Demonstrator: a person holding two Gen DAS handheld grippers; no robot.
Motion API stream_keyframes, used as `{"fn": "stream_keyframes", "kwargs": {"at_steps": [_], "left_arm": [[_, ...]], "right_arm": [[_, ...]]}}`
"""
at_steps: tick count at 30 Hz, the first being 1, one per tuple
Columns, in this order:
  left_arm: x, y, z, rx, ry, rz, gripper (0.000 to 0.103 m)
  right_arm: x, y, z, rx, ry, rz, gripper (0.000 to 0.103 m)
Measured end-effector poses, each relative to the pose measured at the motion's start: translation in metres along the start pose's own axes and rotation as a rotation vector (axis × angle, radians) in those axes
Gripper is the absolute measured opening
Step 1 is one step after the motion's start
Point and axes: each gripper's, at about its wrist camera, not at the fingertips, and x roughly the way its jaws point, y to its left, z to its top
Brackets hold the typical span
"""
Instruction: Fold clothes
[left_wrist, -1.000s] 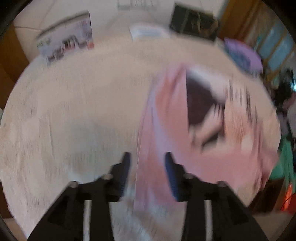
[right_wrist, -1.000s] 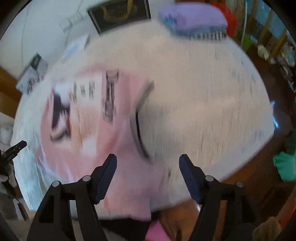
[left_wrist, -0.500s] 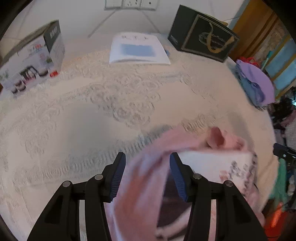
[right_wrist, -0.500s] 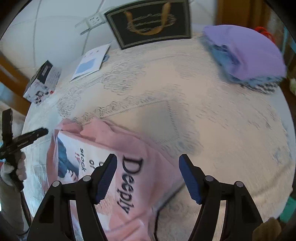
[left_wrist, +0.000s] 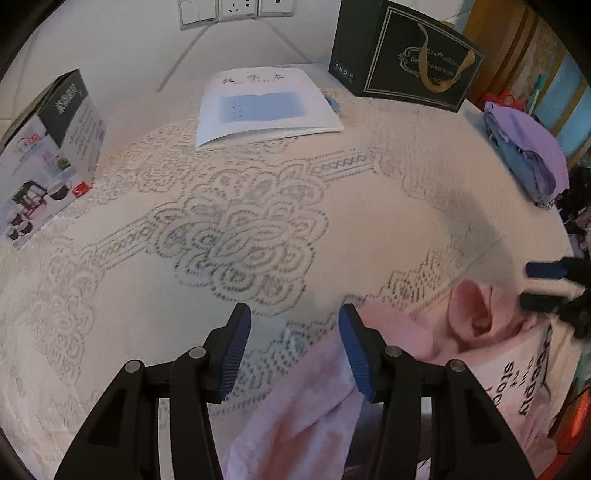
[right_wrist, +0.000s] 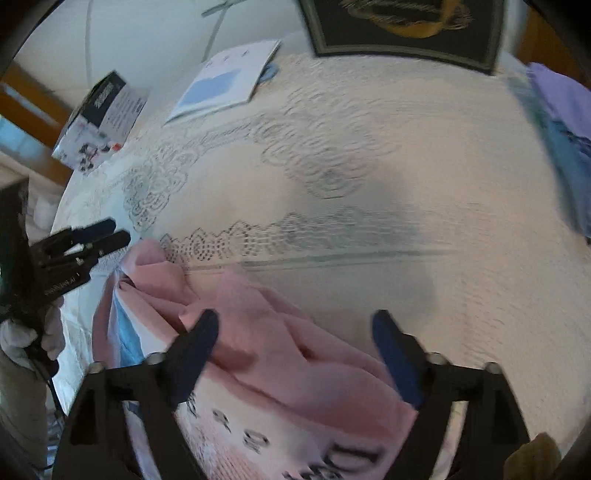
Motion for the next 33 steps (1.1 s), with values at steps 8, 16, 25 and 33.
{"fn": "stream_keyframes", "kwargs": {"at_steps": [8,16,25,33], "left_arm": [[0.013,-0.021,-0.030,0.045,0.056,0.020,0.001],[-0.083,0.050,-0.051,-0.154,-0.156,0.241,0.001],[-0.069,0.038,-0.032,-0.110,-0.083,0.006,0.042],[-0.002,-0.042,-0.002,0.098,0.043,-0.041,0.042]], "right_arm": [[0.026,0.026,-0.012,-0.080,0.067,-0.121,0.011],[-0.118,-0.006,-0.012,0.054,-0.408,-0.124,0.011],[-0.106,-0.037,-0.003,0.129,-0.272,-0.118,0.078],[-0.028,-0.027,0.003,0.102,-0.066,-0.093,0.077]]}}
